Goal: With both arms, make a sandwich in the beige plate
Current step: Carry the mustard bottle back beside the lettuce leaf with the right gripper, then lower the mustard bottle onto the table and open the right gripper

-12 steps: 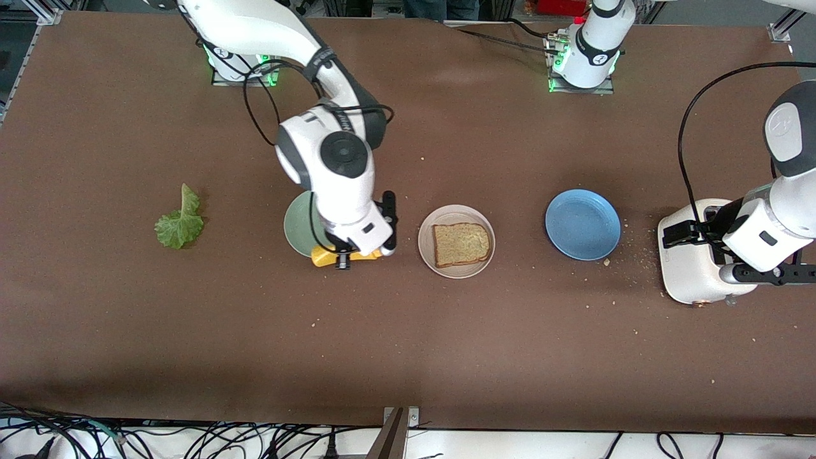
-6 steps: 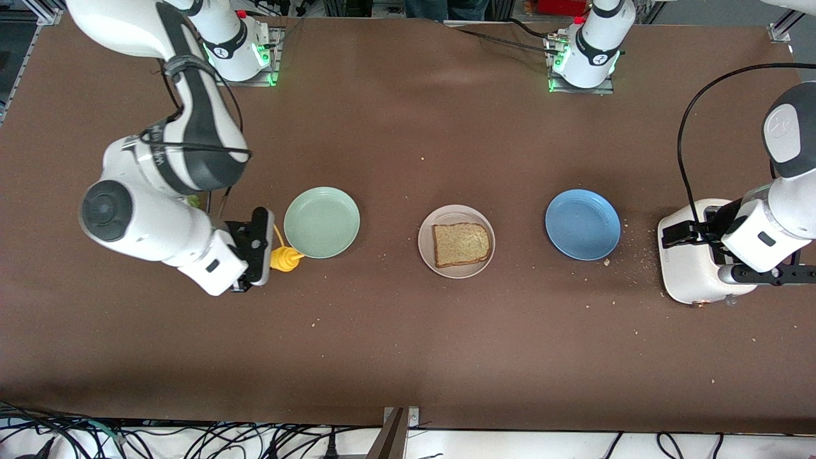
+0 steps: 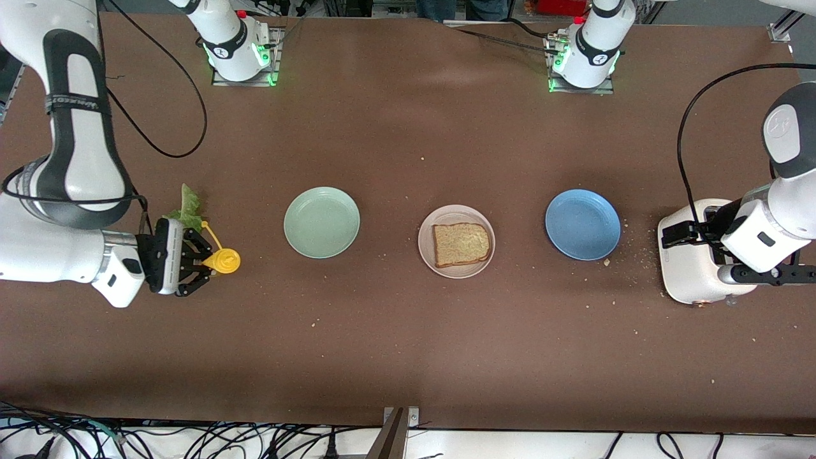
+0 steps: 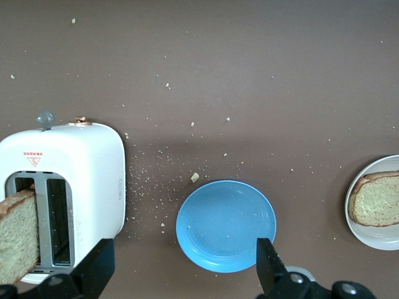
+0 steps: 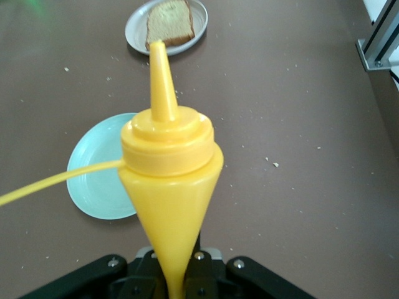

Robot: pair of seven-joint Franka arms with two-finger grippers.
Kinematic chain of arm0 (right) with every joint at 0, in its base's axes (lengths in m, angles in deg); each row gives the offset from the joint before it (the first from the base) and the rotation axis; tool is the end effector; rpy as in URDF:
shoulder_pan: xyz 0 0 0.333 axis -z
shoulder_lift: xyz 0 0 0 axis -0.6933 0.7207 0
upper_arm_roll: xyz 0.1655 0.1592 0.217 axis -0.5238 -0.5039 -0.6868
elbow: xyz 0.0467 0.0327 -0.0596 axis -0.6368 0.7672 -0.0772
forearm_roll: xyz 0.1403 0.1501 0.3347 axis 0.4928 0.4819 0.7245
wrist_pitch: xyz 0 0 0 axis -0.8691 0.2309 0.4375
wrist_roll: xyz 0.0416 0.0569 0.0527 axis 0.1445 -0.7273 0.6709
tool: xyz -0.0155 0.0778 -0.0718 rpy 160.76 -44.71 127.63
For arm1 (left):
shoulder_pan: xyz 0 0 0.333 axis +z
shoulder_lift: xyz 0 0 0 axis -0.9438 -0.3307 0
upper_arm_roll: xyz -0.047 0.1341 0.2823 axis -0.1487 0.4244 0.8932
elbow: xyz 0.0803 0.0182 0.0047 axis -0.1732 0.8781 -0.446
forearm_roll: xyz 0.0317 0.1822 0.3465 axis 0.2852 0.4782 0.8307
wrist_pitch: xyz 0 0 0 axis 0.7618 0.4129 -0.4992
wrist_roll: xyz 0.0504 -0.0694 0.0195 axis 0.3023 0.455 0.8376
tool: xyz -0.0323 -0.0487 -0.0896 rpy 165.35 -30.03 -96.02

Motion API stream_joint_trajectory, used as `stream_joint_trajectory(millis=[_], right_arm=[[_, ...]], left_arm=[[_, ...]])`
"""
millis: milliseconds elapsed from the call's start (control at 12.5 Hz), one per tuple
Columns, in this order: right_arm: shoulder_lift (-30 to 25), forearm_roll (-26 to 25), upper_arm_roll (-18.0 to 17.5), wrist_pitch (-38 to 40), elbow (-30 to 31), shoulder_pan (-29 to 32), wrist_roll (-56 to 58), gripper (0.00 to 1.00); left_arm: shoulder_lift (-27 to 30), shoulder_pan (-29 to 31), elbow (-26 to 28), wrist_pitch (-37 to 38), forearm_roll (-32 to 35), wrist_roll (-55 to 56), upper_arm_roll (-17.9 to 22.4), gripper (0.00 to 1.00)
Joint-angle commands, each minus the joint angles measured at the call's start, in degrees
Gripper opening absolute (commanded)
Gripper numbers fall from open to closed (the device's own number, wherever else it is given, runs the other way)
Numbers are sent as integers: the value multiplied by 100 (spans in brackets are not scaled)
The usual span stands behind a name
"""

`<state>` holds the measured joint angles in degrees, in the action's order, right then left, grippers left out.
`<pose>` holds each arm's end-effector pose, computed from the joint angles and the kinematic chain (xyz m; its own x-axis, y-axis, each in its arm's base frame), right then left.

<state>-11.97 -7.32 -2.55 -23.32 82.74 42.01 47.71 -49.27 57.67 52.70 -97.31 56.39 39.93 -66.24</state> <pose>0.7018 0.0425 0.3551 0.0612 0.8108 0.5822 0.9903 0.0237 -0.1370 0.6664 -0.0031 0.4964 0.9972 0.0153 -0.0739 0.0160 -0.9998 0.0087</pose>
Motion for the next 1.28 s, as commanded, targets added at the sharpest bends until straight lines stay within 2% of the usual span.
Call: stream_joint_trajectory(millis=[0, 240, 401, 481, 801, 1202], right_arm=[[-328, 1129, 48, -13, 1197, 415, 1246, 0], [-293, 1948, 277, 110, 2032, 644, 2328, 0], [-223, 2606, 278, 267, 2621, 881, 2943, 0], [-135, 2775, 278, 355, 2789, 969, 3286, 0], [462, 2847, 278, 523, 2826, 1338, 4579, 0], [683, 2961, 278, 435, 2817, 1295, 5003, 0]], left_arm=[[23, -69, 27, 34, 226, 99, 15, 100], [23, -69, 19, 34, 226, 90, 15, 100], [23, -69, 19, 43, 226, 90, 15, 100], [23, -69, 19, 43, 226, 90, 15, 100], [23, -69, 19, 34, 226, 90, 15, 100], [23, -69, 19, 34, 226, 99, 15, 100]])
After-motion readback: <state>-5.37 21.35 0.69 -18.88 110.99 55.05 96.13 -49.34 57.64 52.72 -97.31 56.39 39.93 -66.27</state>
